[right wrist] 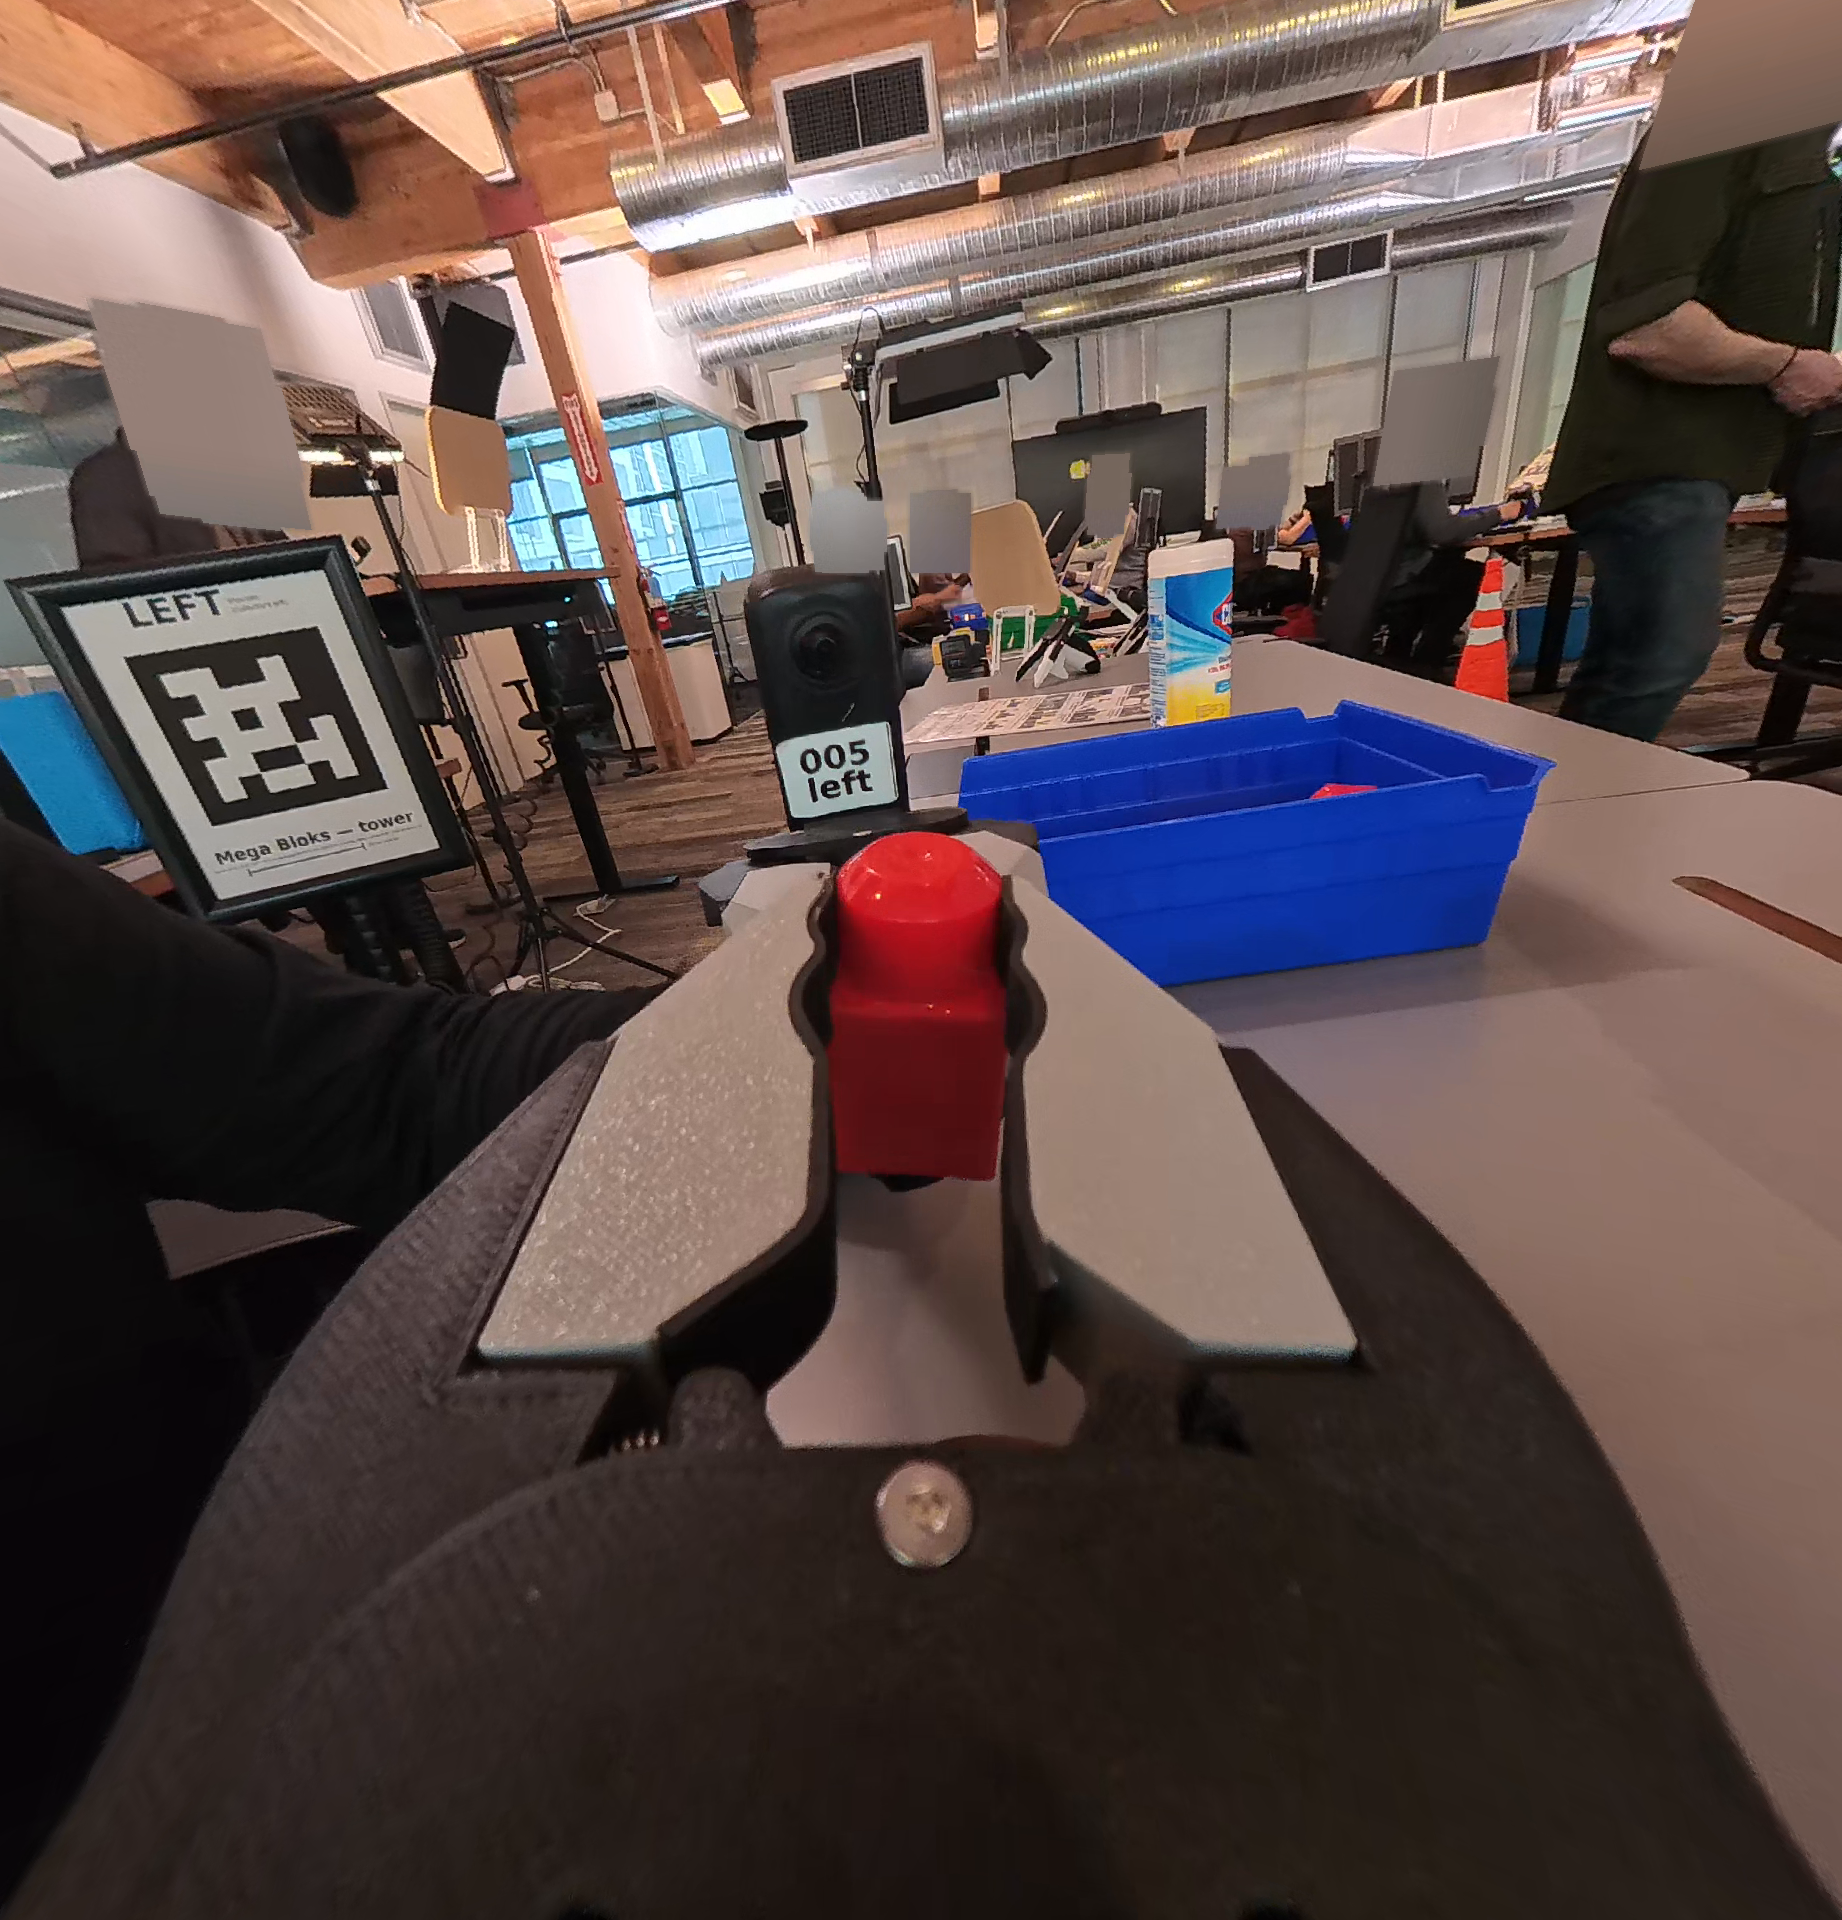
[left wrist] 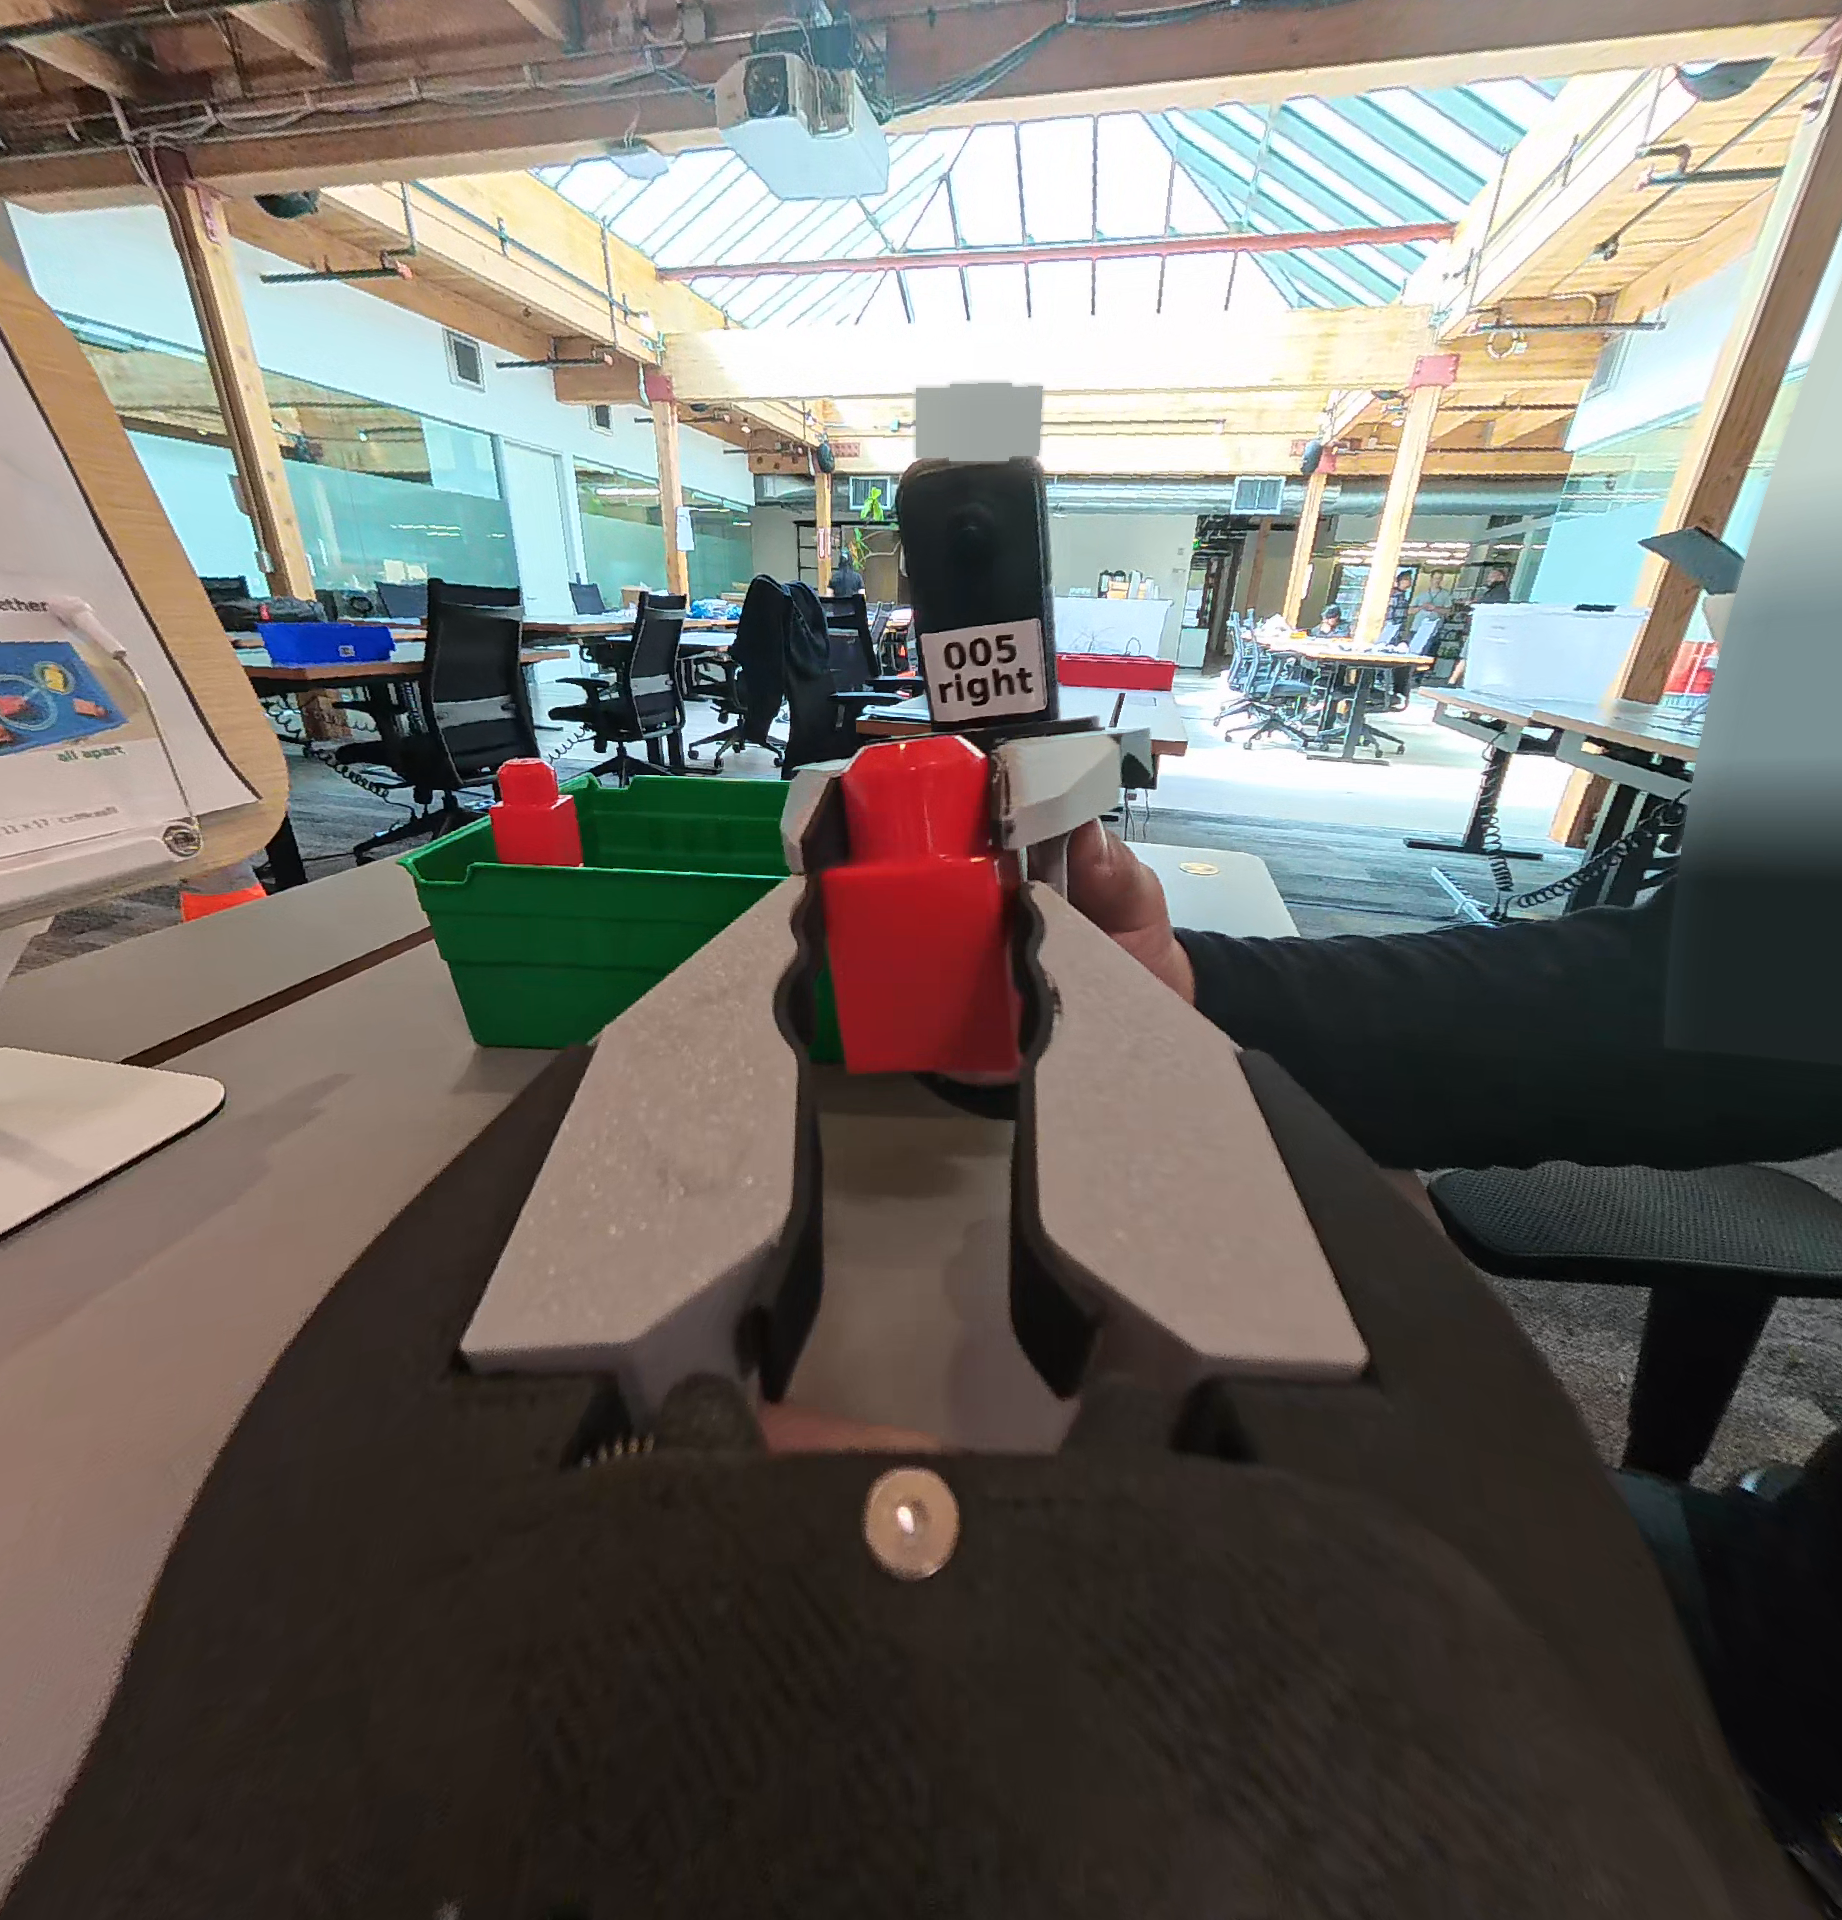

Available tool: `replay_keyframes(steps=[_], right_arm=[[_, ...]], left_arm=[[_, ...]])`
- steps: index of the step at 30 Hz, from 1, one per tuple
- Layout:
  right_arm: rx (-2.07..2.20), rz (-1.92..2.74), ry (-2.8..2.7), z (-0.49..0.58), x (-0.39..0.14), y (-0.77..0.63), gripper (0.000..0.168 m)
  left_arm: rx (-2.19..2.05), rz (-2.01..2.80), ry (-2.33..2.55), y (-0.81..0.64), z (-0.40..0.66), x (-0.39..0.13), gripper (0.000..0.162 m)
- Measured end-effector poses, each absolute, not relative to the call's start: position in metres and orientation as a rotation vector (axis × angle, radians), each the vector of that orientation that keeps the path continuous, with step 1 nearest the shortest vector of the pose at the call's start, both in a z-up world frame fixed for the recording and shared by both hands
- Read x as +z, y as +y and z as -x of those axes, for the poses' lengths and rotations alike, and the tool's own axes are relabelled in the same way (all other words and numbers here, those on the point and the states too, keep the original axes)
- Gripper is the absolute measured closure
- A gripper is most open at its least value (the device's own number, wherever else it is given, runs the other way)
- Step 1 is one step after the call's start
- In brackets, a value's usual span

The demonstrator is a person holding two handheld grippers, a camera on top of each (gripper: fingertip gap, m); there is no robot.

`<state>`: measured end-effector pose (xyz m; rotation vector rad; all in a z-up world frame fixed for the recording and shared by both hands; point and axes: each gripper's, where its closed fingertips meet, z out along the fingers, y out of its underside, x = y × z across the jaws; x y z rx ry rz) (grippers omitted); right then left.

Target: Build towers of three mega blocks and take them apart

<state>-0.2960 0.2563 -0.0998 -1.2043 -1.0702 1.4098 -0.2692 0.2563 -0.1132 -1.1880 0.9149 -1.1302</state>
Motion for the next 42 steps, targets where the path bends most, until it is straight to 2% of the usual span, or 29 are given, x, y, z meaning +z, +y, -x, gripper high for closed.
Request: replay_keyframes(steps=[4, 9, 13, 16, 19, 31, 34, 36, 42], right_arm=[[1.373, 1.230, -1.051, 0.295, -0.101, 0.262, 0.141], [1.323, 1.243, -0.972, 0.279, -0.094, 0.279, 0.141], [1.319, 1.253, -0.920, 0.268, -0.091, 0.290, 0.141], [1.334, 1.255, -0.901, 0.265, -0.090, 0.294, 0.141], [1.323, 1.260, -0.906, 0.264, -0.093, 0.295, 0.141], [1.363, 1.265, -0.959, 0.268, -0.099, 0.292, 0.141], [1.364, 1.279, -0.976, 0.271, -0.104, 0.292, 0.141], [1.357, 1.291, -0.990, 0.272, -0.108, 0.292, 0.141], [1.298, 1.324, -1.032, 0.275, -0.119, 0.296, 0.141]], left_arm=[[-1.087, 1.201, 0.890, 0.262, 0.271, -0.115, 0.127], [-1.009, 1.297, 0.834, 0.282, 0.291, -0.122, 0.114], [-0.973, 1.509, 0.881, 0.300, 0.295, -0.161, 0.093], [-0.905, 1.638, 0.987, 0.307, 0.286, -0.199, 0.087], [-0.881, 1.746, 1.126, 0.308, 0.275, -0.228, 0.087], [-0.802, 1.787, 1.372, 0.329, 0.264, -0.254, 0.091], [-0.811, 1.800, 1.407, 0.328, 0.259, -0.258, 0.101], [-0.800, 1.796, 1.424, 0.327, 0.257, -0.260, 0.124], [-0.772, 1.757, 1.406, 0.318, 0.254, -0.255, 0.127]])
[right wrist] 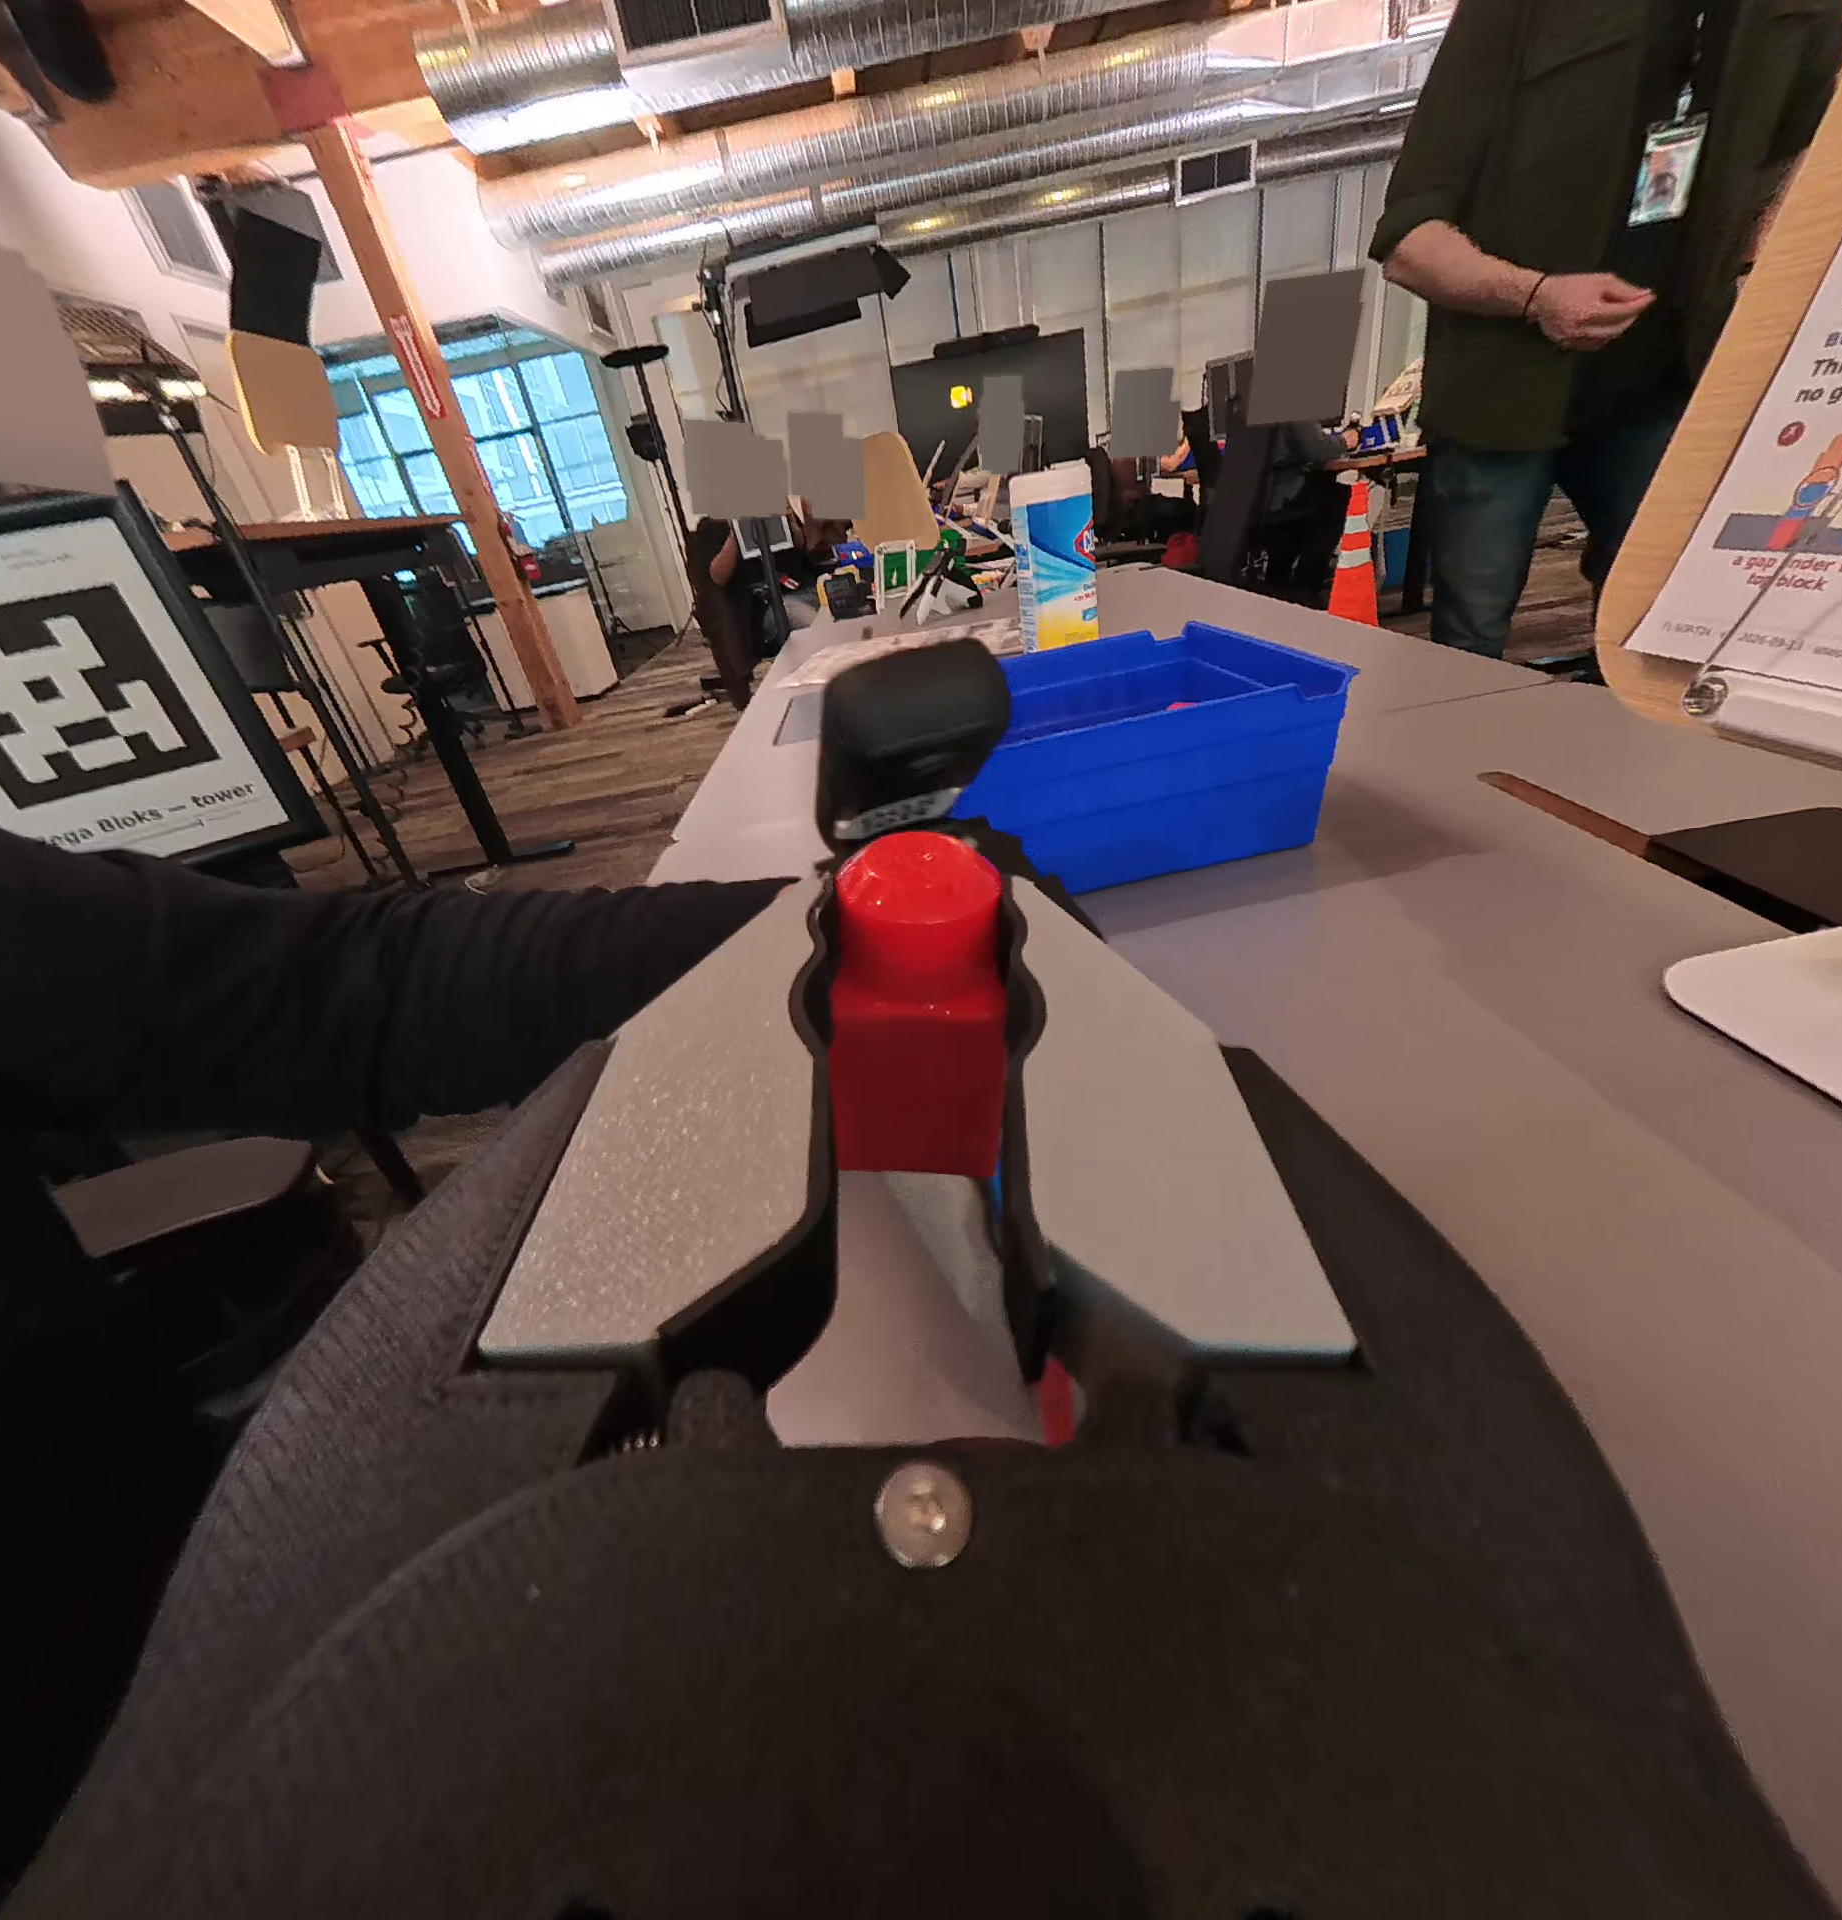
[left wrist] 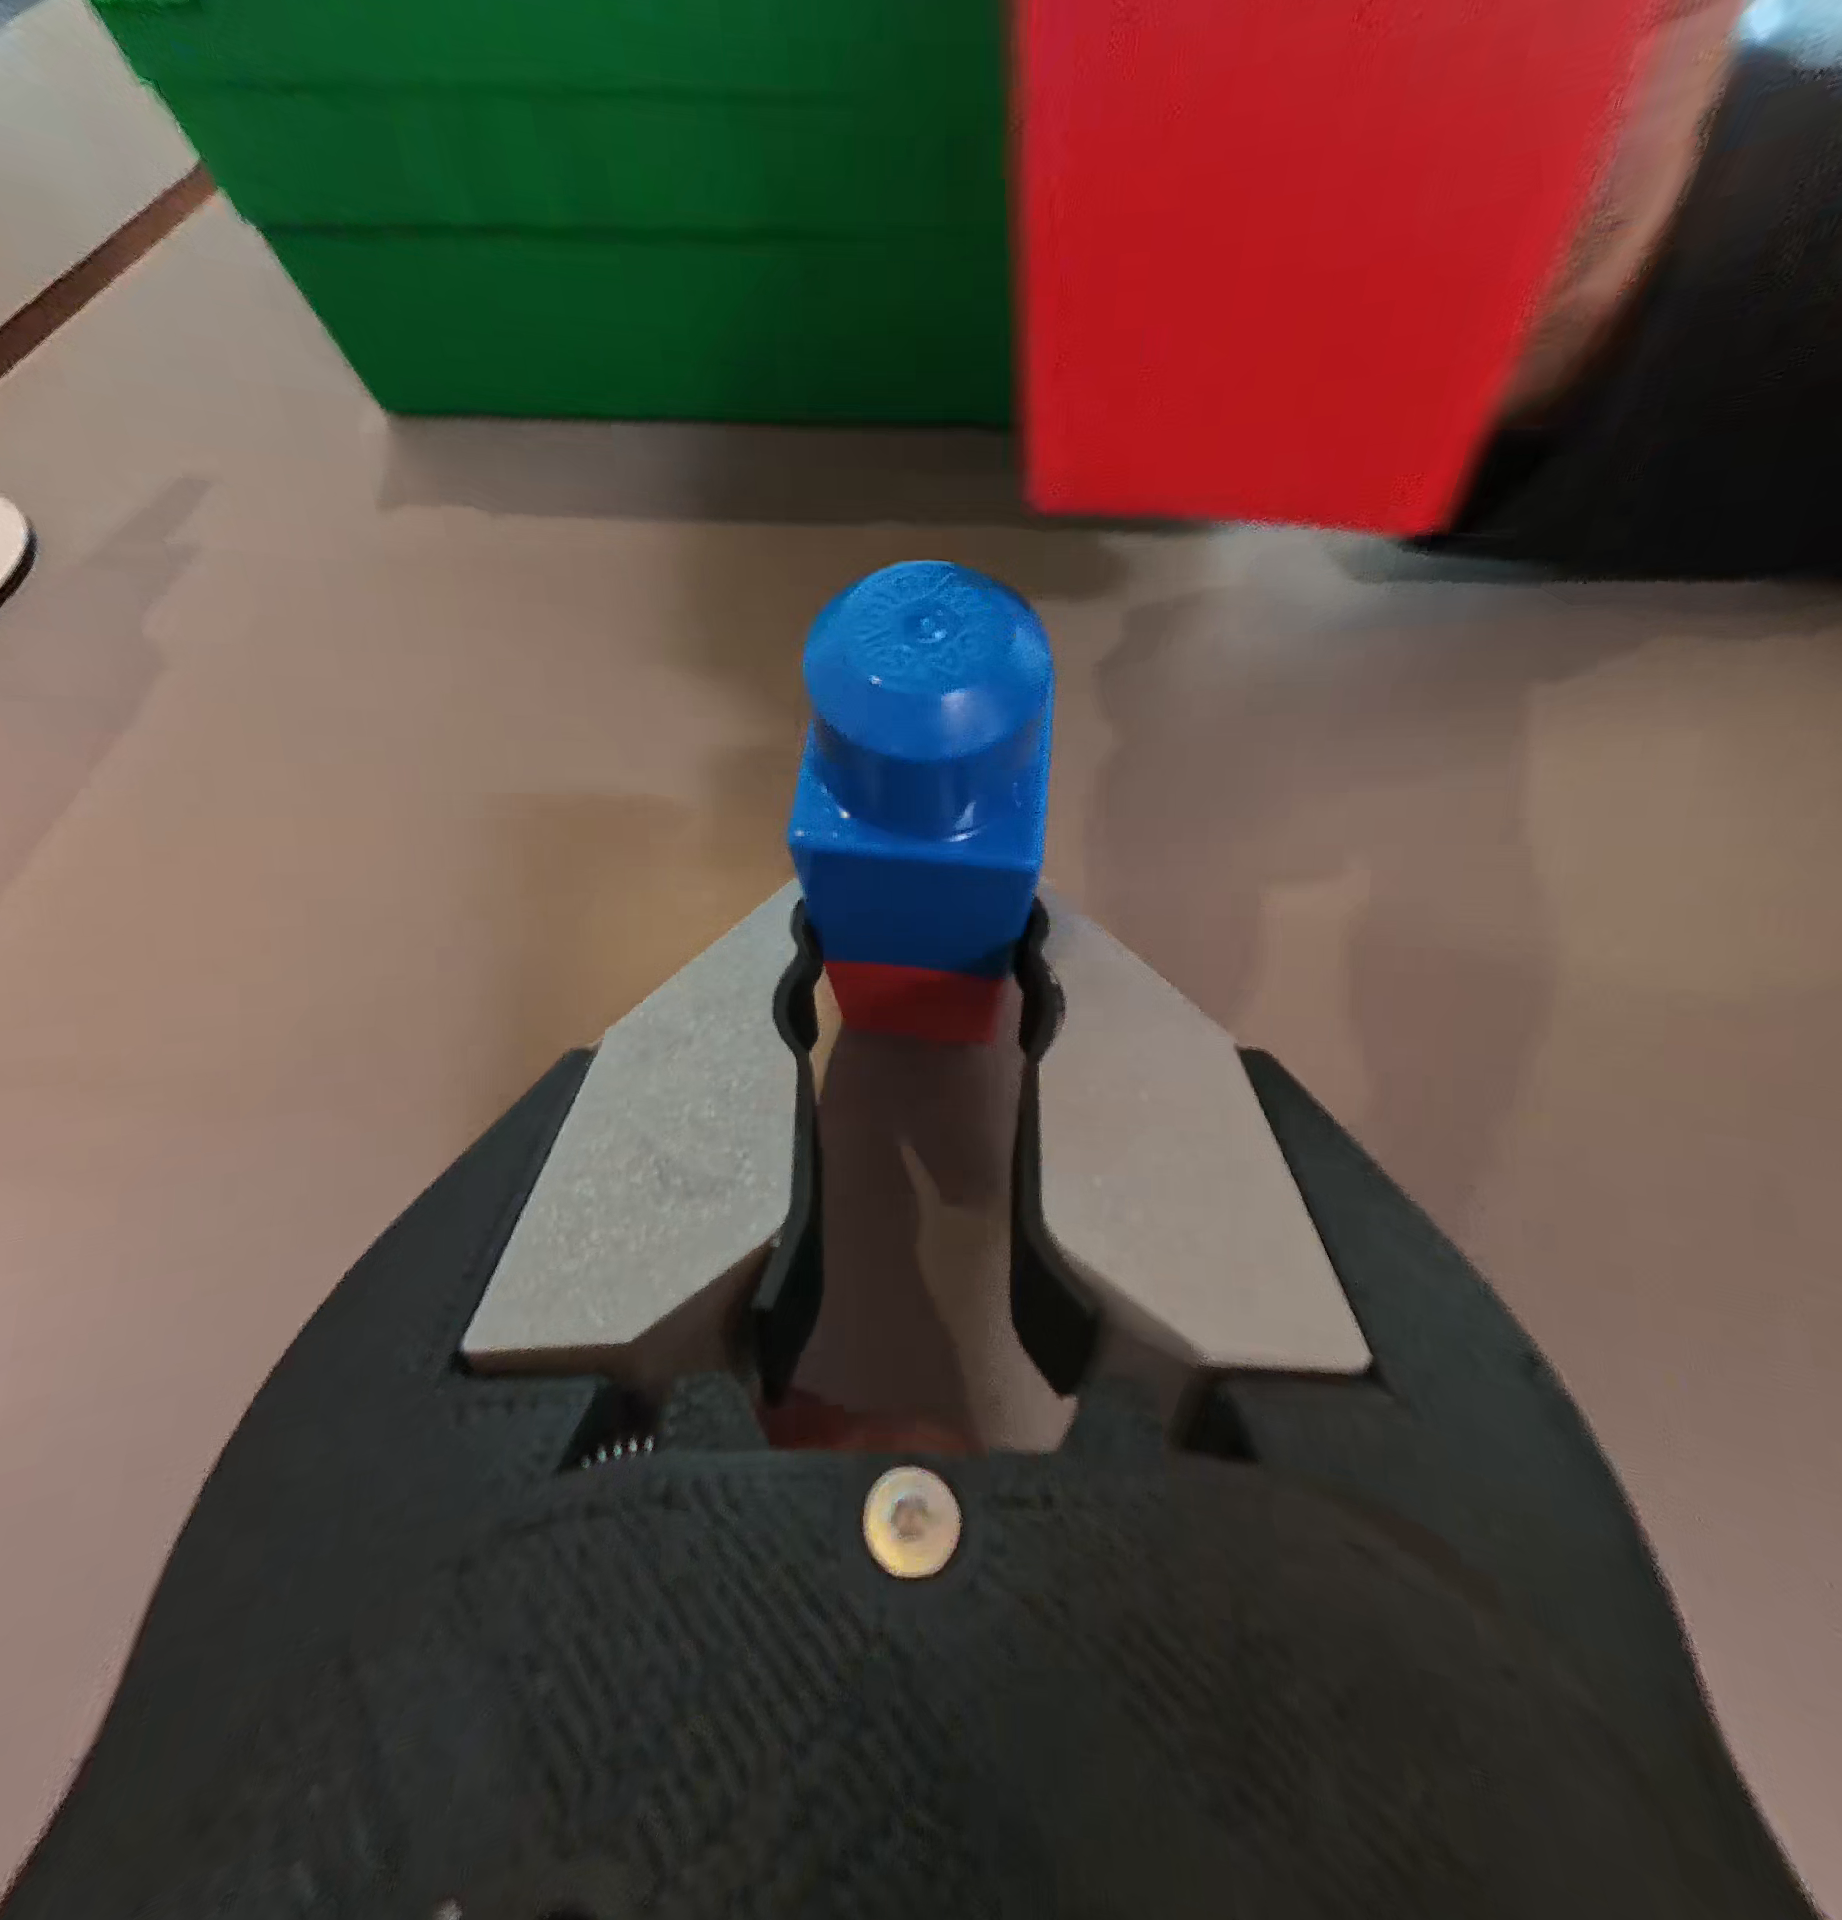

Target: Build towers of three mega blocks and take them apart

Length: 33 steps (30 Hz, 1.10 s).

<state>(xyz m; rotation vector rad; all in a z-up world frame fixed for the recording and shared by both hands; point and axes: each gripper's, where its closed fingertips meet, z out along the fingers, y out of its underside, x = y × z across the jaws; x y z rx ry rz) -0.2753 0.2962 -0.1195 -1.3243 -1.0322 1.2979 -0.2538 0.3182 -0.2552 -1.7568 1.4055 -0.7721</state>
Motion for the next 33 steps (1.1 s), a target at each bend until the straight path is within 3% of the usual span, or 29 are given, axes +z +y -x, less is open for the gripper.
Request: replay_keyframes(steps=[23, 33], right_arm=[[1.093, 1.345, -1.111, 0.279, -0.130, 0.295, 0.141], [1.366, 1.316, -1.189, 0.276, -0.125, 0.273, 0.141]], left_arm=[[-0.959, 1.662, 1.340, 0.286, 0.234, -0.224, 0.128], [-1.116, 1.614, 1.410, 0.259, 0.229, -0.215, 0.128]])
